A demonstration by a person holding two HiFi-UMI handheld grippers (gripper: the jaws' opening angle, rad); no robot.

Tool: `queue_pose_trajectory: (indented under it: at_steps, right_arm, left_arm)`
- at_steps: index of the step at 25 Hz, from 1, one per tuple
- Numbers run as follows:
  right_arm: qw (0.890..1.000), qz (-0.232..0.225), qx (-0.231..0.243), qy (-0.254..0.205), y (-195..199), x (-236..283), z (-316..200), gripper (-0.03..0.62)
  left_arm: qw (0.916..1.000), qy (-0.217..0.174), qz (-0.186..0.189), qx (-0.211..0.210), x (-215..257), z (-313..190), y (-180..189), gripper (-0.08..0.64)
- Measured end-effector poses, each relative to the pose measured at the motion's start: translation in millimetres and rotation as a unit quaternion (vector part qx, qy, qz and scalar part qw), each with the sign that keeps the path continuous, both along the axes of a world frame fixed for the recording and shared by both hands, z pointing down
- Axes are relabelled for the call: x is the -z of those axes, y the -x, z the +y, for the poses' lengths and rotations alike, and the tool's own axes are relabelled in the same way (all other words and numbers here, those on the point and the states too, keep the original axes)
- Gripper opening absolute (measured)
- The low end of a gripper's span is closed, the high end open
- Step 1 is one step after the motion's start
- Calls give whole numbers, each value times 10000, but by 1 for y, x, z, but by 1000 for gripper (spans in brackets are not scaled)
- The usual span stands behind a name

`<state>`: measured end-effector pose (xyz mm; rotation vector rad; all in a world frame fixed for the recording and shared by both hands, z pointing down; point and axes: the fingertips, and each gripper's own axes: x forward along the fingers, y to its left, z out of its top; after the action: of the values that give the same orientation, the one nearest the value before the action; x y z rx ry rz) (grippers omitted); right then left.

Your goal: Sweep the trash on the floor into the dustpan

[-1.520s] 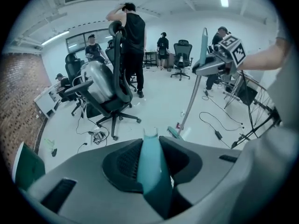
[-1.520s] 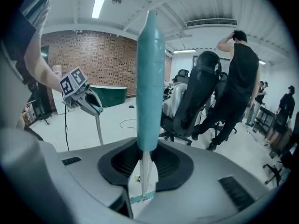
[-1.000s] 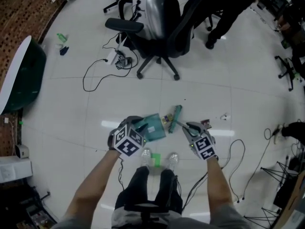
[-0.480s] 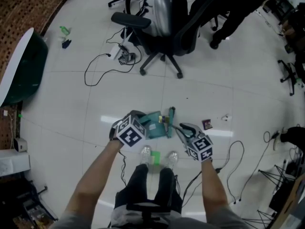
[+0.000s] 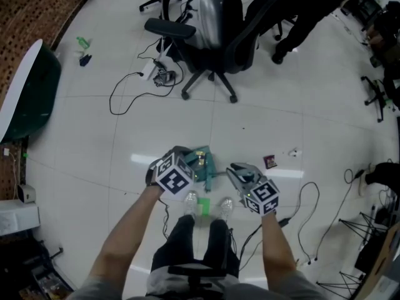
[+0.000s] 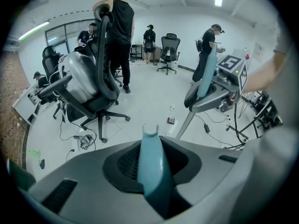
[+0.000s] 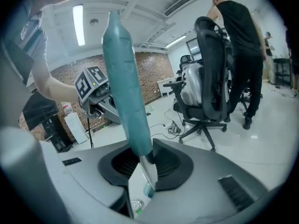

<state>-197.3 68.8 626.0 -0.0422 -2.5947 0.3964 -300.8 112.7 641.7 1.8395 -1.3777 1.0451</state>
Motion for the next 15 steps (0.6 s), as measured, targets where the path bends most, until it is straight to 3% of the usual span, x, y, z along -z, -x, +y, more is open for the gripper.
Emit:
queue_pose_trajectory:
  at_steps: [8, 15]
  right_arm:
    - [9950, -371, -881, -272, -55, 58, -36, 70]
    - [9808, -321, -1815, -638, -119, 73, -103, 69]
  left_arm:
    - [9982, -98, 3, -592, 13, -13, -28, 99]
    - [9937, -62, 24, -1121, 18, -52, -73, 98]
